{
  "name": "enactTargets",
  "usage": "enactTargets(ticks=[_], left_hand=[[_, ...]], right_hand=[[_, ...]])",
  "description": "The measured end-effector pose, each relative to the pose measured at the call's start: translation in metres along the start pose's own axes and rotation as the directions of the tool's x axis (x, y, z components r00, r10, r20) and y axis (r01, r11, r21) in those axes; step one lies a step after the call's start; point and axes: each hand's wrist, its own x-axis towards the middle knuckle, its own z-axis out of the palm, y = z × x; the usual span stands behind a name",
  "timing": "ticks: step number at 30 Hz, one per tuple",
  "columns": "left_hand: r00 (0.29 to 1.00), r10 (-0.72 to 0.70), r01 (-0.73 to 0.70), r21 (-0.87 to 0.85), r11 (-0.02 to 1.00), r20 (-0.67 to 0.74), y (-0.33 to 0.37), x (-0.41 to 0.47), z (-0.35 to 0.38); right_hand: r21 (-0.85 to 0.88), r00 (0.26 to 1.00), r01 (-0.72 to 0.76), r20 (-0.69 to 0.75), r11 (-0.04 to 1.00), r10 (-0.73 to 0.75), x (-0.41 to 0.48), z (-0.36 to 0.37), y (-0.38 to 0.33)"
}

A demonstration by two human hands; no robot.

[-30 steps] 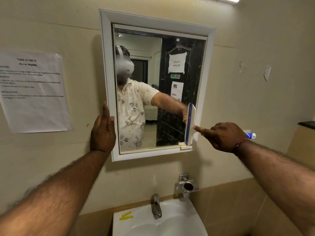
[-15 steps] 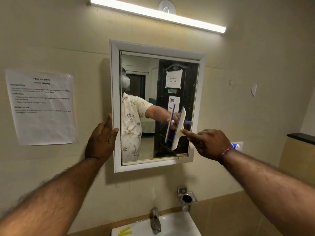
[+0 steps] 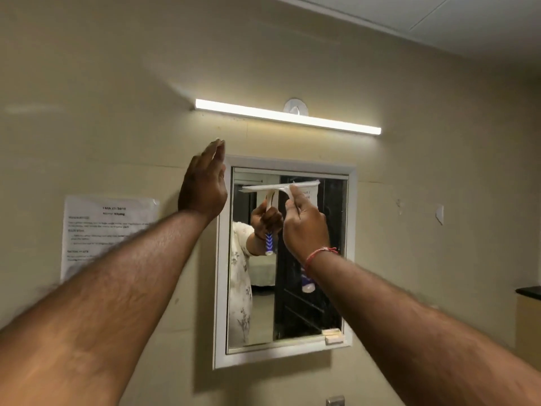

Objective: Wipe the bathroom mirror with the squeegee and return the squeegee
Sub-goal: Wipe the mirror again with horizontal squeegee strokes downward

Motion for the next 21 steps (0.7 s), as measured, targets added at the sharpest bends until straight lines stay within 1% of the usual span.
enactTargets(ticks=[2,5,6,8,11,16,21], left_hand=[[0.999,0.010,-0.011,0.005,1.000,0.042,-0.001,0.020,-0.004],[0.990,0.045,-0.052,0.050,0.997,0.133,0.000,0.030,-0.006],[0.988,0.047,-0.056,0.053,0.997,0.149,0.002,0.029,-0.005],[0.991,0.025,-0.030,0.035,0.999,0.135,0.003,0.024,-0.004],[0.995,0.017,-0.018,0.019,1.000,0.099,0.003,0.023,0.000],[0.995,0.031,-0.033,0.019,0.999,0.097,-0.002,0.026,0.000],[0.997,0.022,-0.022,0.001,1.000,0.073,-0.001,0.024,0.003]], right_hand=[[0.087,0.999,-0.041,-0.028,0.995,0.043,0.009,0.009,-0.012],[0.129,0.996,-0.075,-0.031,0.989,0.079,0.020,0.018,-0.020],[0.140,0.996,-0.075,-0.036,0.987,0.081,0.023,0.020,-0.021],[0.152,0.994,-0.083,-0.053,0.985,0.092,0.028,0.024,-0.024],[0.097,0.994,-0.082,-0.061,0.992,0.088,0.035,0.029,-0.026],[-0.011,0.996,-0.052,-0.069,0.999,0.051,0.040,0.031,-0.024],[-0.070,0.997,-0.037,-0.066,0.997,0.032,0.037,0.029,-0.026]])
